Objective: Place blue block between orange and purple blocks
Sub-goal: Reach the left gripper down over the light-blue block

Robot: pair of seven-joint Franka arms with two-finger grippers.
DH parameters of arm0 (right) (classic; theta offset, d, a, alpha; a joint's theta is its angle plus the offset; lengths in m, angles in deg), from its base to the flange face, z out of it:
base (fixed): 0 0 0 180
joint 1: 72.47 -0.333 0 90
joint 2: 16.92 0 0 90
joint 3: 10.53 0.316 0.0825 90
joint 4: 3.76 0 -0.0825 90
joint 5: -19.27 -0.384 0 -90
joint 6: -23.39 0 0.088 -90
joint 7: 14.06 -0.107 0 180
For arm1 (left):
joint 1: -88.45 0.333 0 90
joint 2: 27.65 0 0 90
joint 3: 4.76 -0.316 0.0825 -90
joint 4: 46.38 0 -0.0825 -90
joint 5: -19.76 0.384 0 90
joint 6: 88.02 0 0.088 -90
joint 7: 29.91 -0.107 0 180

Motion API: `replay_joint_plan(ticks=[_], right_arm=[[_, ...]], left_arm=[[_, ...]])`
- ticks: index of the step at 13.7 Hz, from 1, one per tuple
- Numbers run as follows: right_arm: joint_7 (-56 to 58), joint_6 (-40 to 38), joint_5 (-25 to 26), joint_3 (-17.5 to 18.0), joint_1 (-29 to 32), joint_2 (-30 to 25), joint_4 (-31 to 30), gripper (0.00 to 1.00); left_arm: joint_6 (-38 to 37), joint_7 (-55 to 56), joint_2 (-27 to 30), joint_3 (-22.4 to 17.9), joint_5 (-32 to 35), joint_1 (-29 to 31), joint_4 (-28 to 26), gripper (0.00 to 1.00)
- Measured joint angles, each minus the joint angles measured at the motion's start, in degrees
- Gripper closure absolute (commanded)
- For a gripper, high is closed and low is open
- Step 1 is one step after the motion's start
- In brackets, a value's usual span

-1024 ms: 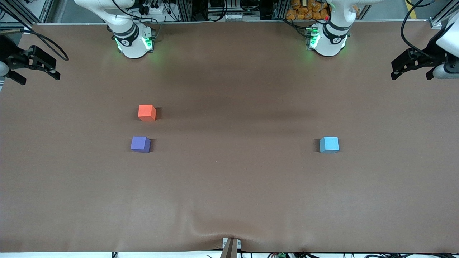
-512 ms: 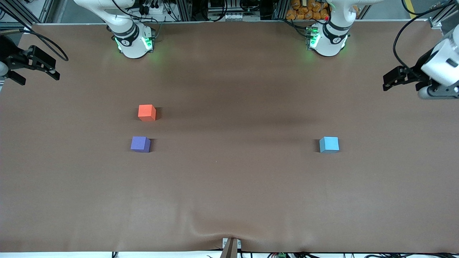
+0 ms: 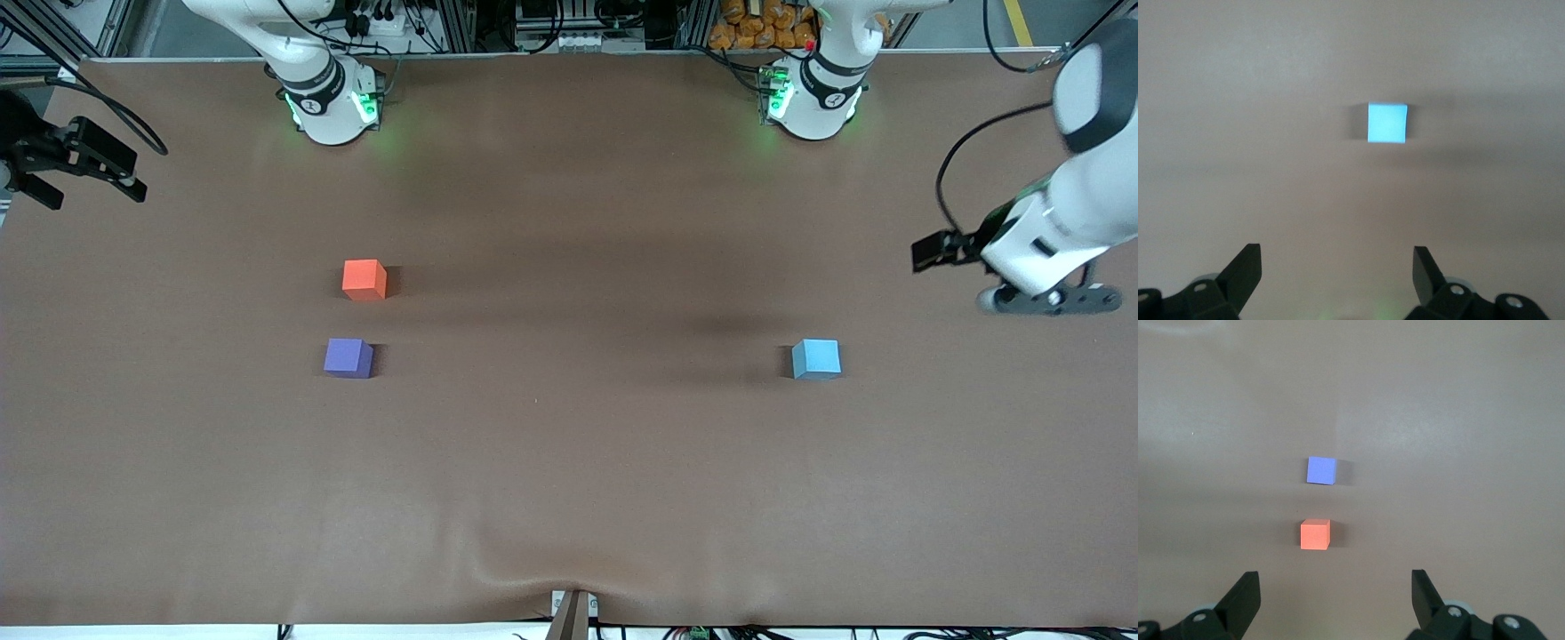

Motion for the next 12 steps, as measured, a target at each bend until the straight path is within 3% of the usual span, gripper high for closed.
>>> replay_joint_plan(ticks=[4, 12], right_arm=[[-0.74, 0.34, 0.0, -0.03, 0.0, 0.04, 0.0, 0.0], [-2.33, 0.79, 0.0, -0.04, 0.0, 0.06, 0.0, 0.0]], left_arm=[[11.86, 1.83, -2.05, 0.27, 0.0, -0.1, -8.42, 0.0], [29.52, 2.77, -9.56, 0.9, 0.0, -0.89, -15.97, 0.0]])
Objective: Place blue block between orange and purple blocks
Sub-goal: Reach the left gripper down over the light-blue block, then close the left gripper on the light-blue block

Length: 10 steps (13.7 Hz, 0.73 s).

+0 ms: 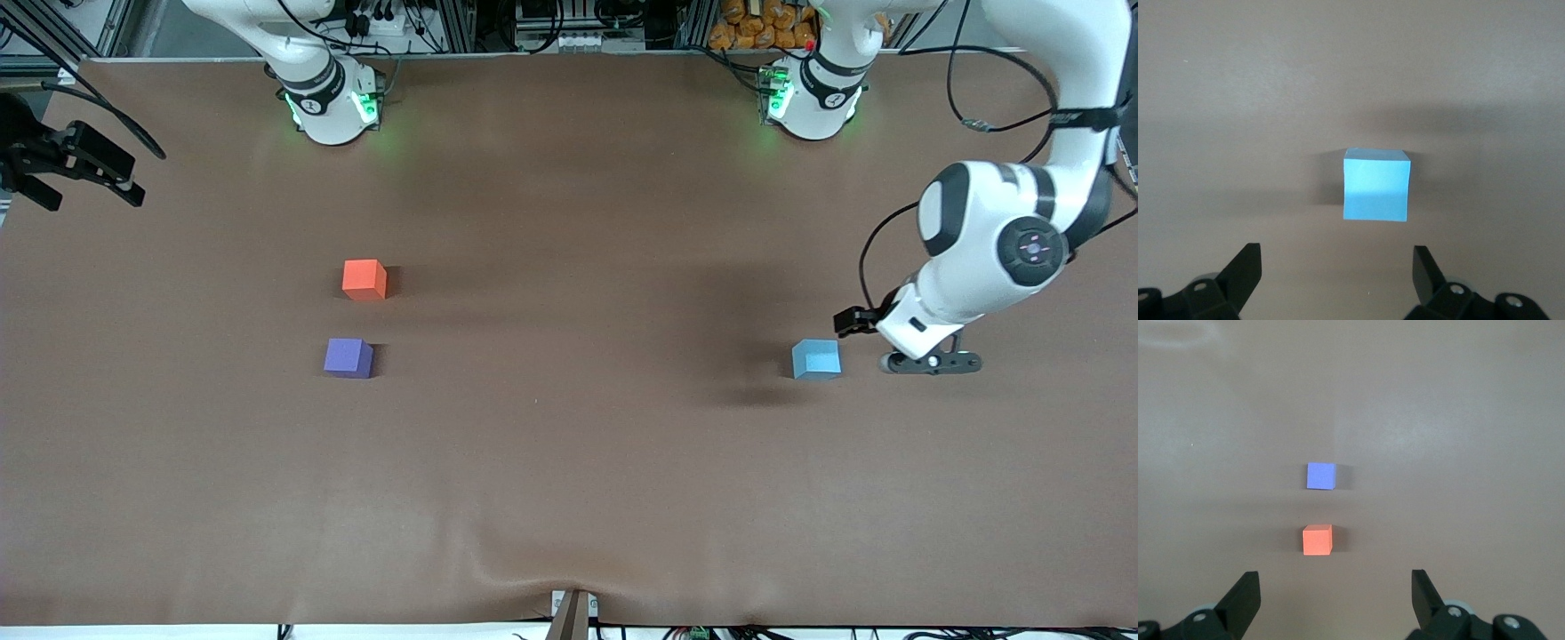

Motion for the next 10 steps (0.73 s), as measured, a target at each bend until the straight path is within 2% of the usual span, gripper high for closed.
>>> replay_joint_plan(ticks=[10], right_arm=[[-0.26, -0.1, 0.0, -0.48, 0.01, 0.05, 0.0, 0.0]], left_arm=[[11.64, 4.01, -8.67, 1.88, 0.0, -0.23, -1.46, 0.0]])
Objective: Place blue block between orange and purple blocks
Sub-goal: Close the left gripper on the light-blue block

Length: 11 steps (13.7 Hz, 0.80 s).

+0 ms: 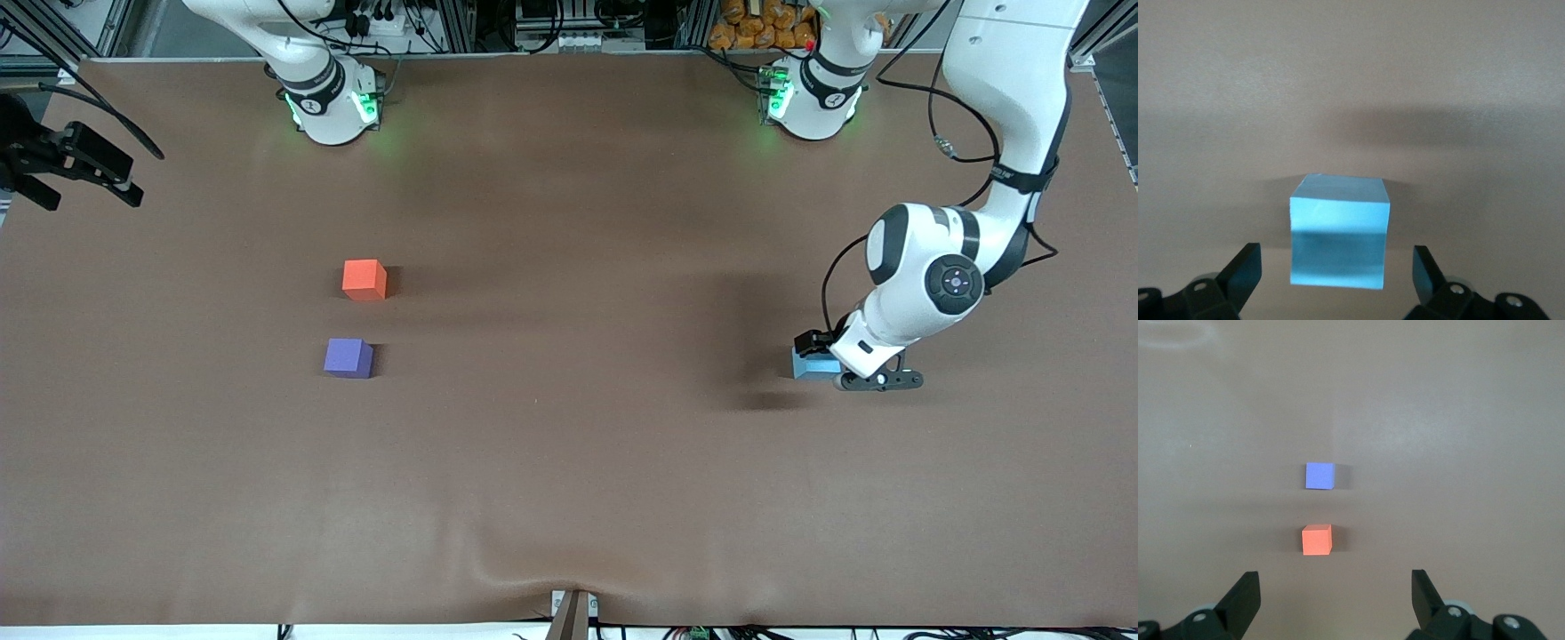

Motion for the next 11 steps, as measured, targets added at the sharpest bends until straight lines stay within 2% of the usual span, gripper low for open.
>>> replay_joint_plan(ticks=[7, 9, 11], right_arm=[[0.0, -0.02, 0.0, -0.19, -0.04, 1.81, -0.01, 0.0], [0.0, -0.02, 0.0, -0.2, -0.04, 1.86, 0.0, 0.0], [0.0, -0.02, 0.0, -0.2, -0.04, 1.86, 0.01, 0.0]], left_arm=[[2.61, 0.03, -3.09, 0.01, 0.0, 0.01, -0.2, 0.0], [2.83, 0.03, -3.89, 0.01, 0.0, 0.03, -0.24, 0.27], [3.02, 0.04, -4.33, 0.01, 0.0, 0.04, -0.23, 0.65]])
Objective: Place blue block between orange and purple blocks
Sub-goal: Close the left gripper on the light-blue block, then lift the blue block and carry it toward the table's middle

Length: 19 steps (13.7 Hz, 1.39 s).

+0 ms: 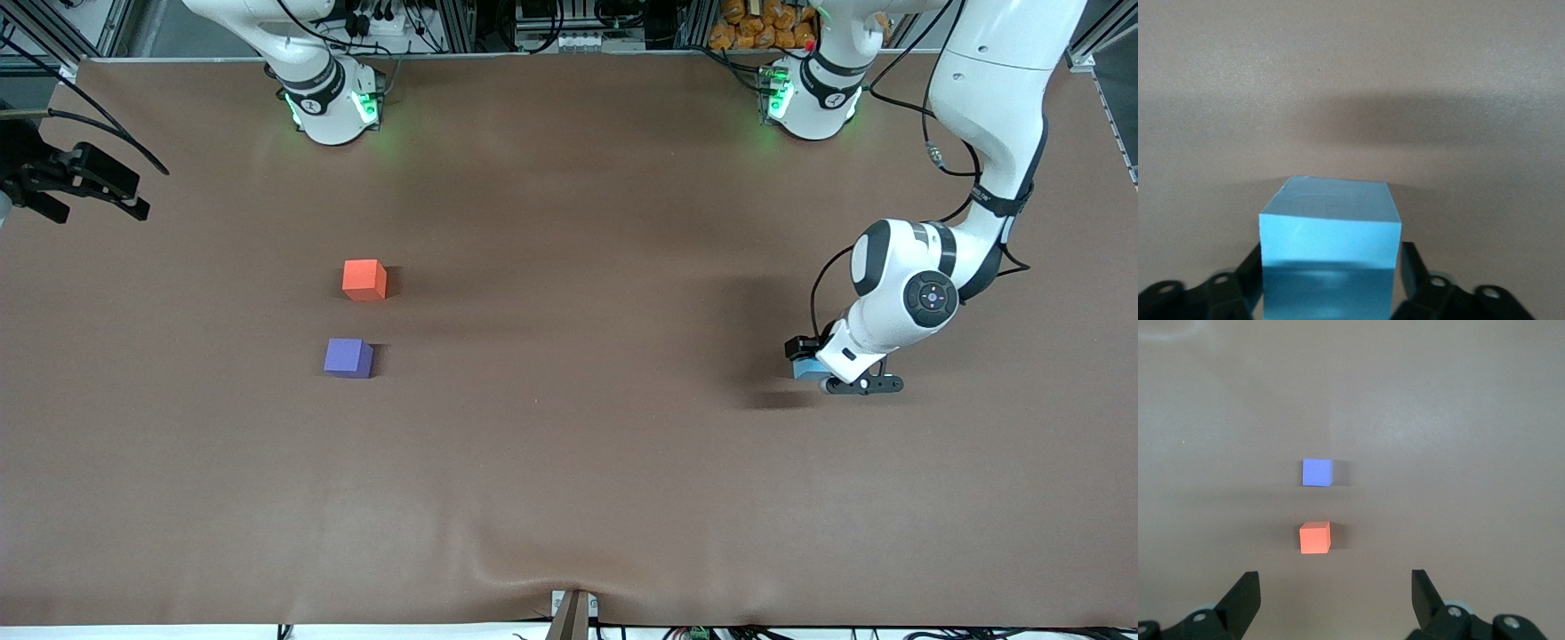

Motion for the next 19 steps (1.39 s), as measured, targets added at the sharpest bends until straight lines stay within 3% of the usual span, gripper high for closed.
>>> replay_joint_plan(ticks=[1, 2, 3, 7, 9, 11, 14, 19], right_arm=[[0.0, 0.0, 0.0, 0.0, 0.0, 0.0, 0.0, 0.0], [0.0, 0.0, 0.0, 0.0, 0.0, 0.0, 0.0, 0.0], [0.0, 0.0, 0.0, 0.0, 0.0, 0.01, 0.0, 0.0], [0.01, -2.15, -0.2, 0.33, -0.36, 0.23, -0.01, 0.0], [0.01, -2.23, -0.22, 0.44, -0.71, 0.67, -0.02, 0.0], [0.01, -2.25, -0.22, 0.46, -0.81, 0.77, -0.01, 0.0], [0.01, -2.27, -0.22, 0.35, -0.8, 0.78, 0.0, 0.0], [0.0, -2.35, -0.22, 0.37, -0.84, 0.79, 0.01, 0.0]], left_arm=[[0.06, 0.0, 0.0, 0.01, 0.0, 0.0, 0.01, 0.84], [0.09, 0.0, 0.05, 0.12, 0.0, -0.02, 0.06, 0.96], [0.16, 0.0, 0.05, 0.59, 0.0, -0.01, 0.2, 0.98], [0.17, 1.46, 0.3, 8.33, 0.0, -1.43, 3.59, 1.0], [-1.95, 3.79, 0.23, 10.04, 0.0, -6.87, 8.15, 1.0], [-5.54, 8.25, -1.05, 10.09, 0.0, -13.53, 14.7, 1.0], [-7.27, 14.65, -7.55, 9.78, 0.0, -23.01, 25.34, 1.0], [-7.2, 18.42, -18.43, 4.07, 0.0, -37.85, 38.32, 0.96]])
